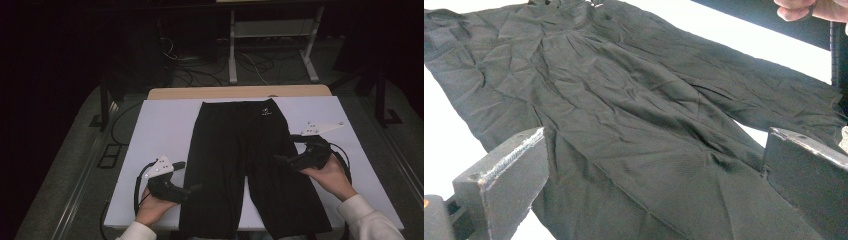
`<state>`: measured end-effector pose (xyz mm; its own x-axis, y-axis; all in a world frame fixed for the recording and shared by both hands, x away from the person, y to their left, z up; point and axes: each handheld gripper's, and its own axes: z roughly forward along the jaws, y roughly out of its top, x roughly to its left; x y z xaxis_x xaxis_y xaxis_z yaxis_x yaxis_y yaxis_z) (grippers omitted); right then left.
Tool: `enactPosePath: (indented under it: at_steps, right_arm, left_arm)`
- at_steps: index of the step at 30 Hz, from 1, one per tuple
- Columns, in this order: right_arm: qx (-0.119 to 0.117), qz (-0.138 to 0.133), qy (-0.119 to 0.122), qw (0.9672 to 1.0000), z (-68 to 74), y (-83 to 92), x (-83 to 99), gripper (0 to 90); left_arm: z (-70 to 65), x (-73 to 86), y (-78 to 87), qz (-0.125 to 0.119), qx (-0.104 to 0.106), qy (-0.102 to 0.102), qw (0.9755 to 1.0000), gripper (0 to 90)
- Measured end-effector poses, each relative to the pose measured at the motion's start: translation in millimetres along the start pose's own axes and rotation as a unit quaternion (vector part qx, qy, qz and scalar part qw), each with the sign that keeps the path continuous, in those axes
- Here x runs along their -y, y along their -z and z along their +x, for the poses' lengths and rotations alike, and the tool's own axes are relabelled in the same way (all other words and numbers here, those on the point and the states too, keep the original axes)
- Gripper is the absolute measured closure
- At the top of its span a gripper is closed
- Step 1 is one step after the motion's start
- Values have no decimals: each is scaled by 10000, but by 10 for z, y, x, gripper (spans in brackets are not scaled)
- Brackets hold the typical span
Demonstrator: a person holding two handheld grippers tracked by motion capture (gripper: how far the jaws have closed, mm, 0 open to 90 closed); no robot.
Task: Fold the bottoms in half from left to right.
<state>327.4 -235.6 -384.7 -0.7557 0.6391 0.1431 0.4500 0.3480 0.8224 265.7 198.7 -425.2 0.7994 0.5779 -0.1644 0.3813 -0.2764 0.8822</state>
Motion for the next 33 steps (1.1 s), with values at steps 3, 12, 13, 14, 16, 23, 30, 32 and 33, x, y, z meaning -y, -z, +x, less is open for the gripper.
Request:
enactPosePath:
  at_steps: [3,12,13,14,16,23,30,32,33]
  right_arm:
    - [-20,-3,17,10000,-12,-20,-47,0]
    - [-85,-69,-16,9999,-65,-140,-185,0]
    - [-83,-46,-7,10000,-70,-165,-203,0]
    - [-89,-28,4,10000,-74,-179,-213,0]
    - [-82,1,-10,10000,-90,-231,-253,0]
    - [-73,13,12,10000,-112,-337,-366,0]
    - [-111,38,41,9999,-112,-419,-473,0]
    - [-117,57,50,9999,-116,-452,-505,0]
    - [-113,49,61,9999,-119,-464,-515,0]
  left_arm:
    - [1,-1,-1,5,4,-2,10000,0]
    - [6,0,-1,5,-4,12,10000,0]
    - [6,0,0,8,-3,7,10000,0]
    - [6,0,-1,12,-2,8,10000,0]
    - [8,1,-3,22,-1,16,10000,0]
    - [6,2,-6,27,-17,19,10000,0]
    - [8,2,-7,24,-15,28,10000,0]
    - [7,1,-10,33,-6,23,10000,0]
    - [7,1,-11,37,2,16,10000,0]
